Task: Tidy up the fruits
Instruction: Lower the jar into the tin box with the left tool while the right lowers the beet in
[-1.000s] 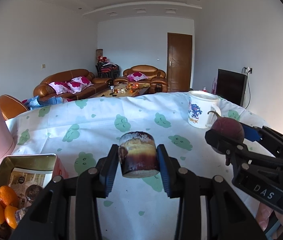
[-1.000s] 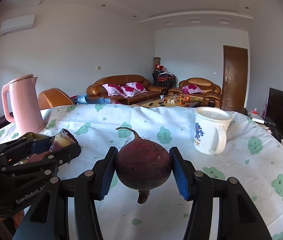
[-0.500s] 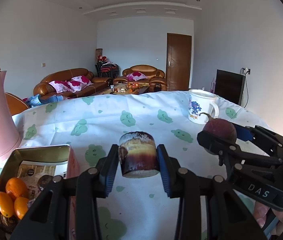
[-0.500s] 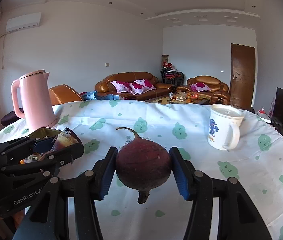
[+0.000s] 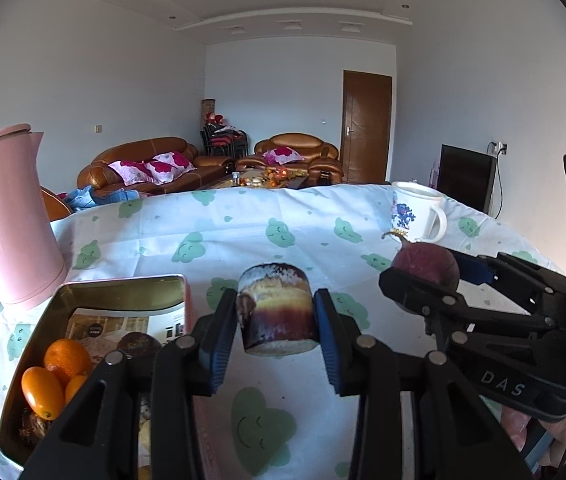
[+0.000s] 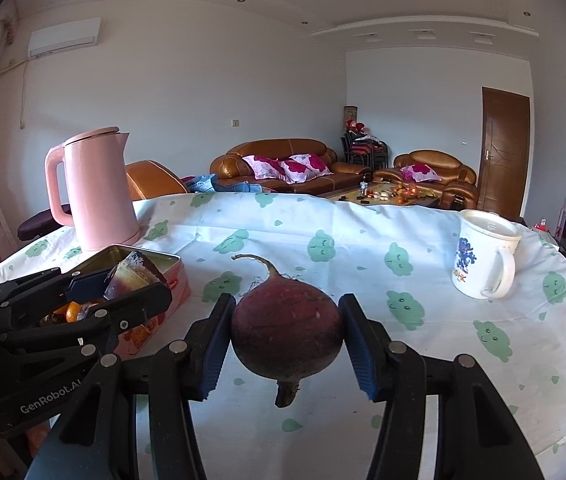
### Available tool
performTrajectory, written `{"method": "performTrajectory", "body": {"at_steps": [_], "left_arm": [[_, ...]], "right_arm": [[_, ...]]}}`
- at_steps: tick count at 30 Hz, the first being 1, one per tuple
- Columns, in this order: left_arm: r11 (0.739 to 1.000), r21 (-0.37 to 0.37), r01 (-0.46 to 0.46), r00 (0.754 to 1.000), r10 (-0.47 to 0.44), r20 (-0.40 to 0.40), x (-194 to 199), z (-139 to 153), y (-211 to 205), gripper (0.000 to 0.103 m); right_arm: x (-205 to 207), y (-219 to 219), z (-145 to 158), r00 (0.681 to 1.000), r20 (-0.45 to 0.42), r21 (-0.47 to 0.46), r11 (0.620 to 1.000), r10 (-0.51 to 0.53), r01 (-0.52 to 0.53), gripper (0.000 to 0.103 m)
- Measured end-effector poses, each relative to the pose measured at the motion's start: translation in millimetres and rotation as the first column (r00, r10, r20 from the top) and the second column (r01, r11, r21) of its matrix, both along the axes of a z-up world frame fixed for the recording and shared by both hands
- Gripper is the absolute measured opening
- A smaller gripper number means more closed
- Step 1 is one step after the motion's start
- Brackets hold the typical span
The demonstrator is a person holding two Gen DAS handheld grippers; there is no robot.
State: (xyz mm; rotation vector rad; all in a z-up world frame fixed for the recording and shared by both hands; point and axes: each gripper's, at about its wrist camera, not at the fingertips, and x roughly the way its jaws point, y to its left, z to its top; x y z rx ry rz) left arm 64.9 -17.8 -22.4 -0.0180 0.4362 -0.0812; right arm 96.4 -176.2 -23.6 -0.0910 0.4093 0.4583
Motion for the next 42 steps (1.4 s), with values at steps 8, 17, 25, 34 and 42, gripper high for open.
{"method": "performTrajectory", "body": {"at_steps": [8,17,25,34,42], "left_arm": [[1.0,-0.011,-0.024,1.0,0.024,0.007,-10.7,0.6,16.8,0.04],[0.998,-0.018,-0.057,0.998,0.057,0.005,-22.1,0.7,35.4,0.04],[0.995,-0.028,-0.098,0.995,0.098,-0.007,-30.3,-0.1,56.3,0.04],[0.99,-0.024,-0.138,0.99,0.137,-0.014,-38.9,-0.9,75.4,0.04],[0.984,-0.017,-0.178,0.984,0.177,-0.029,-44.5,-2.9,94.8,0.04]], "right_arm": [[-6.9,17.7,0.0,0.999,0.004,-0.014,0.999,0.035,-0.035,0.055],[-13.1,35.7,-0.1,0.997,0.003,-0.024,0.997,0.076,-0.075,0.055],[-16.9,54.5,-1.0,0.994,0.0,-0.034,0.993,0.111,-0.111,0.055],[-23.0,72.7,1.4,0.989,0.007,-0.044,0.988,0.149,-0.149,0.055],[-25.9,90.7,6.1,0.982,0.014,-0.051,0.981,0.189,-0.188,0.055]]}}
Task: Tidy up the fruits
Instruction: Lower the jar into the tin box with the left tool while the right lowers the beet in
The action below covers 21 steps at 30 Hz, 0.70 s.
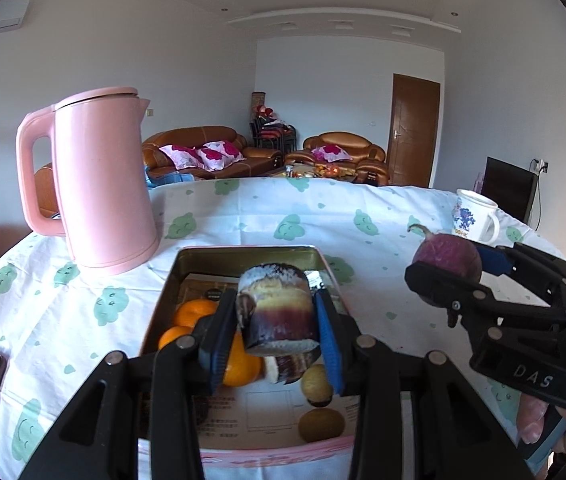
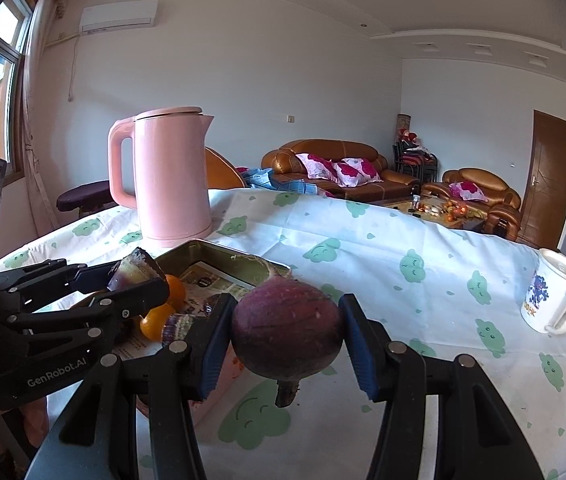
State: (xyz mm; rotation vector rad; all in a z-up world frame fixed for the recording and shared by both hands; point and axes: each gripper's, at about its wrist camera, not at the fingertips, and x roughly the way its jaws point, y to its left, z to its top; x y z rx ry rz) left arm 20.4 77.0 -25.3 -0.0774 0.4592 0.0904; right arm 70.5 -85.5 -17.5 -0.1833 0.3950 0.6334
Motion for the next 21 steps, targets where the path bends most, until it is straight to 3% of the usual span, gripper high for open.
{"method": "performTrajectory", "body": {"at_steps": [21], "left_arm": [[0.997,-0.006,-0.08,0.996,0.08,-0.026,-11.8,-3.4,39.4,0.04]], "right_arm": [[-6.5,50.6,4.0,0.996,-0.01,-0.006,0.996,0.094,-0.094,0.055]]}}
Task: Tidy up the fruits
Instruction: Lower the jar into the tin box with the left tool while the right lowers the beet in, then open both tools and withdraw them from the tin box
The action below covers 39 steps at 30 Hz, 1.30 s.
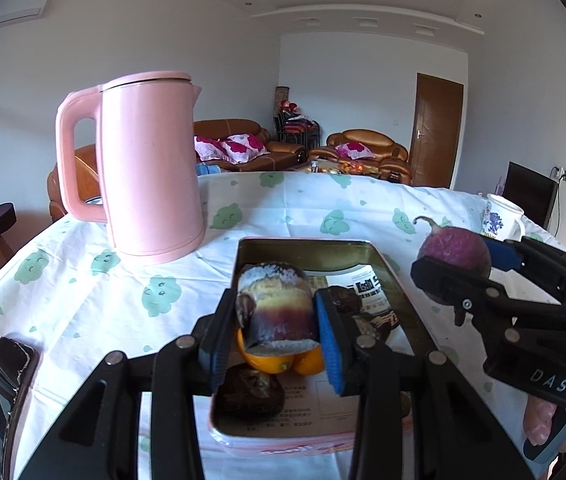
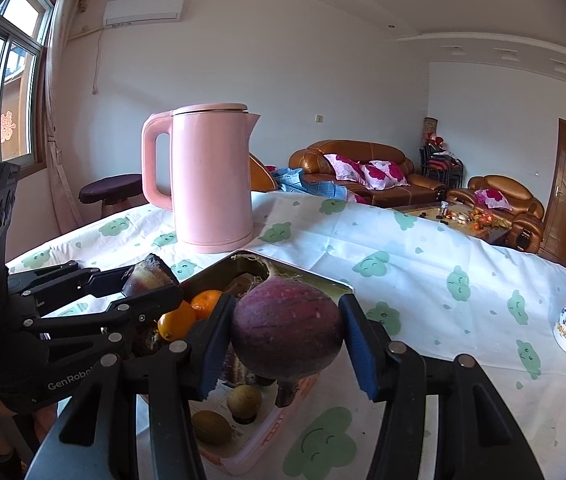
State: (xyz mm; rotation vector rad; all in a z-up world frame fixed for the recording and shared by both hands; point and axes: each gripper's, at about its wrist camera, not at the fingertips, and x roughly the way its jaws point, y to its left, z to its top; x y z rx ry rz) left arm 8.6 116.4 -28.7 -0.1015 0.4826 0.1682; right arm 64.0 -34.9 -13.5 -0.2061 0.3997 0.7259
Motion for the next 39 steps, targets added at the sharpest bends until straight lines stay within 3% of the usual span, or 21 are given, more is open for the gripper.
{"method": "performTrajectory", "body": {"at_steps": [11,18,26,31,39], "left_arm": [[0.999,-0.026,0.021,0.998,-0.022,-0.057,6.6,-5.7,7.1,0.04],[0.999,-0.024,0.027,0.996,-0.029,-0.088,9.7,-8.4,7.1,0.039],[1.0,-0.019,0.022,0.996,-0.024,-0.083,6.3,-7.3,7.2,0.045],[1.0,-0.022,-0.013,0.999,0.012,-0.047,-4.2,-1.8,12.0,0.067],[0.999,-0.007,-0.041,0.999,0.041,0.032,-20.9,17.0,10.3,0.088]], "right_arm": [[13.8,21.6,-15.3,0.996,-0.084,-0.01,0.999,0.039,-0.04,0.055],[29.8,26.5,-31.2,0.975,-0.209,-0.012,0.997,0.077,-0.081,0.056],[23.5,21.5,-29.2,0.979,-0.189,-0.012,0.996,0.08,-0.083,0.058],[18.8,12.9,-22.0,0.984,-0.166,0.011,0.998,0.071,-0.07,0.067],[3.6,-2.5,1.3,0.991,-0.116,0.073,0.996,0.064,-0.056,0.07]]}}
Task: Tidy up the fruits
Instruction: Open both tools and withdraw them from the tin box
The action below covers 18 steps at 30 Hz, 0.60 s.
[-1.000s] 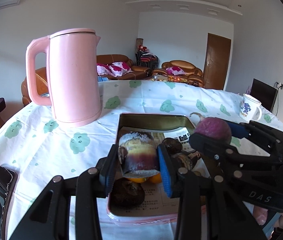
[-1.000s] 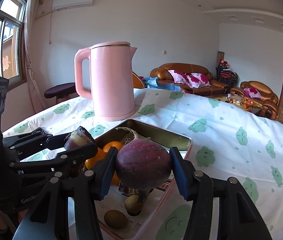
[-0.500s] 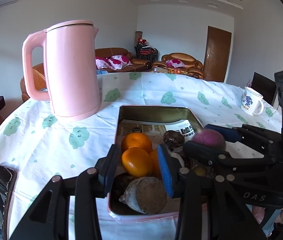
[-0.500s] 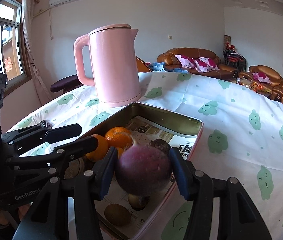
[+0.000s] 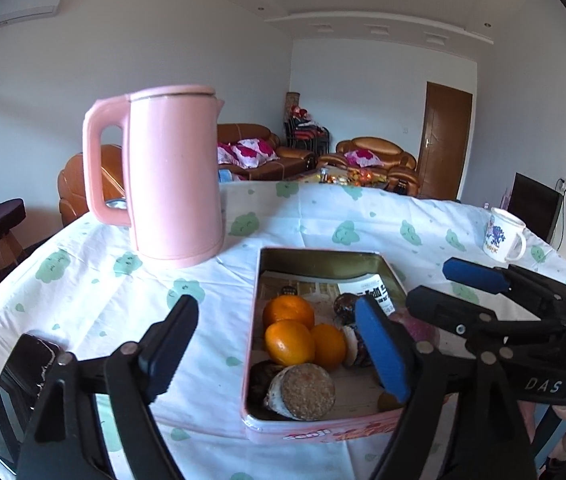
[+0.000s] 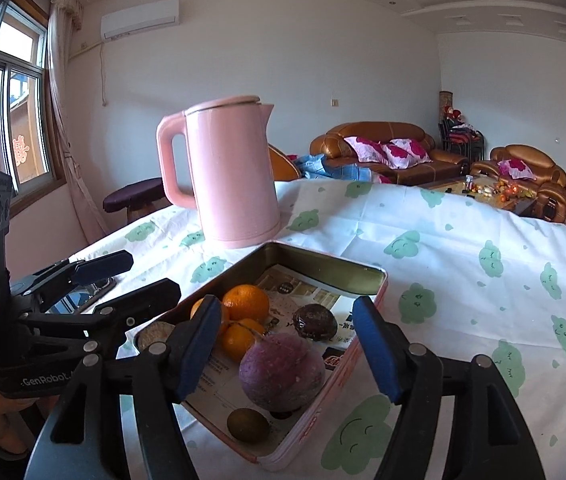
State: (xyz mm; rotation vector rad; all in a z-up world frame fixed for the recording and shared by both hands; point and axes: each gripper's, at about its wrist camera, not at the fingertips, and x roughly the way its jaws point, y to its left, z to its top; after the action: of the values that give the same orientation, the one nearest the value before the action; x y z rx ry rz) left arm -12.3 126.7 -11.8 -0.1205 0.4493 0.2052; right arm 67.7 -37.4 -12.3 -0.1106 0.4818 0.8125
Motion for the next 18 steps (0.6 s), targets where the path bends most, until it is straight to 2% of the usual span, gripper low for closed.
{"method": "performTrajectory", "body": {"at_steps": [3,8,18], "left_arm": [[1.0,0.009,-0.005,1.0,0.005,0.022,-5.6,6.4,-1.5,0.094],[1.0,0.027,0.006,0.999,-0.007,0.035,-9.6,12.6,-8.6,0.095],[0.999,0.044,0.015,0.999,-0.017,0.043,-11.6,16.3,-19.1,0.095]], "right_arm": [[-6.0,-8.0,8.1,1.0,0.016,0.02,1.0,-0.012,0.012,0.071],[-13.8,-18.1,17.6,0.999,0.035,0.044,0.999,-0.027,0.025,0.073],[-17.8,-28.4,15.4,0.996,0.055,0.024,0.998,-0.066,0.064,0.074]]}}
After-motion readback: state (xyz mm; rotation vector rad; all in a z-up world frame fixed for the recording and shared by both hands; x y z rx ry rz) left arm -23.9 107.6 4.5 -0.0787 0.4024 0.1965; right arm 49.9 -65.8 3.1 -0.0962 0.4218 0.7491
